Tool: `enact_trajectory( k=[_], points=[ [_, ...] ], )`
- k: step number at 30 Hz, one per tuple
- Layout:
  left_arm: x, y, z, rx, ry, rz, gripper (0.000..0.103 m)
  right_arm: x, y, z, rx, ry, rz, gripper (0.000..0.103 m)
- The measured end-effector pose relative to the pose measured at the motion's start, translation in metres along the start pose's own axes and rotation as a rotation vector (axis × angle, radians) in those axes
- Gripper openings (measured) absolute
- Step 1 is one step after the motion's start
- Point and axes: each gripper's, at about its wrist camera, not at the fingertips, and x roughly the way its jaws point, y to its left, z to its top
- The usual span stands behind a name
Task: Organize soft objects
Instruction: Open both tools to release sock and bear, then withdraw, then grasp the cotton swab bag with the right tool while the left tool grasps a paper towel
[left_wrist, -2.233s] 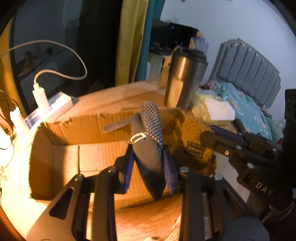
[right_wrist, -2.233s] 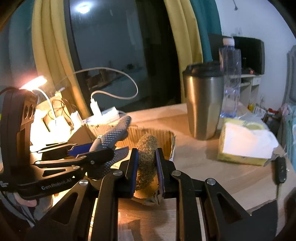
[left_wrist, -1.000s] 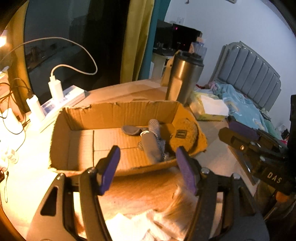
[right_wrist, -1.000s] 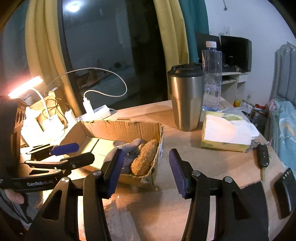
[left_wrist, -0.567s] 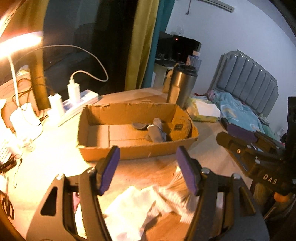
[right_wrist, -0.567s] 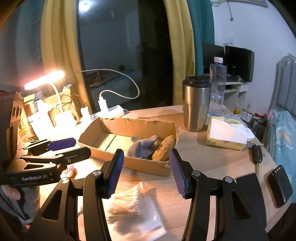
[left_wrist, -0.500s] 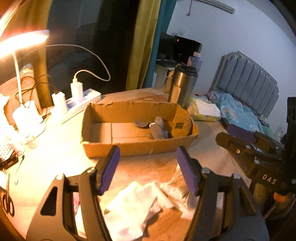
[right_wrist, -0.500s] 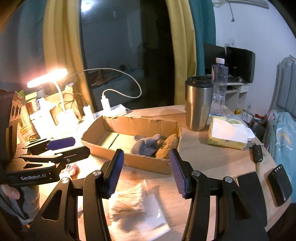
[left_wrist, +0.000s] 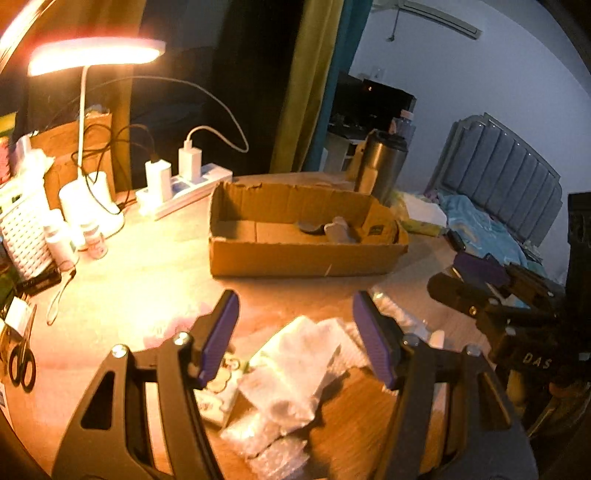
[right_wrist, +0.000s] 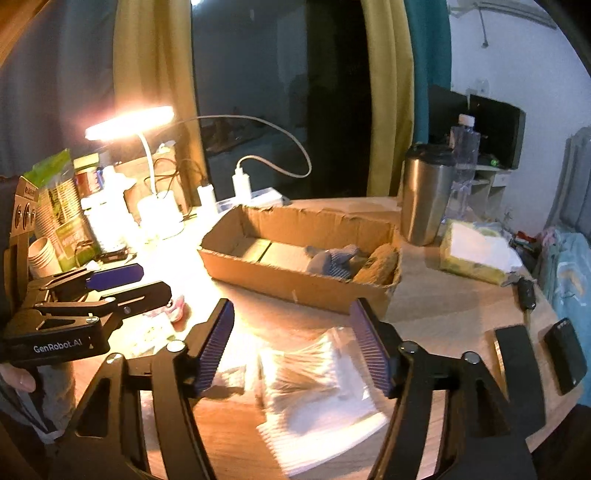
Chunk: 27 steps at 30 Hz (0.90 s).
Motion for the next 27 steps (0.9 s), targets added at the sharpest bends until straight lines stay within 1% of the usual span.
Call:
enact_trajectory(
  k=[5,8,13,19,20,21,23,27],
  points=[
    [-0.005,0.006,-0.016,0.006,0.002,0.015,0.067,0.008,0.004,-0.011,0.011,0.034,0.002,0.070],
    [-0.004,0.013,-0.025,-0.010,0.015,0.017,0.070,0.015,0.006,-0.020,0.013,0.064,0.000,0.070],
    [0.002,0.017,-0.039,-0.021,0.048,0.023,0.070,0.026,0.008,-0.034,0.014,0.106,-0.002,0.070],
    [0.010,0.023,-0.043,-0.031,0.070,0.038,0.070,0.042,0.002,-0.045,0.018,0.154,-0.012,0.070],
    [0.012,0.023,-0.043,-0.034,0.074,0.040,0.070,0.046,-0.001,-0.046,0.022,0.162,-0.010,0.072],
    [0.014,0.024,-0.044,-0.035,0.078,0.041,0.070,0.049,-0.003,-0.048,0.027,0.170,-0.009,0.079],
    [0.018,0.023,-0.044,-0.032,0.086,0.043,0.070,0.055,-0.006,-0.050,0.034,0.184,-0.012,0.084],
    [0.025,0.022,-0.042,-0.026,0.101,0.045,0.070,0.065,-0.012,-0.054,0.034,0.195,-0.019,0.084]
  ],
)
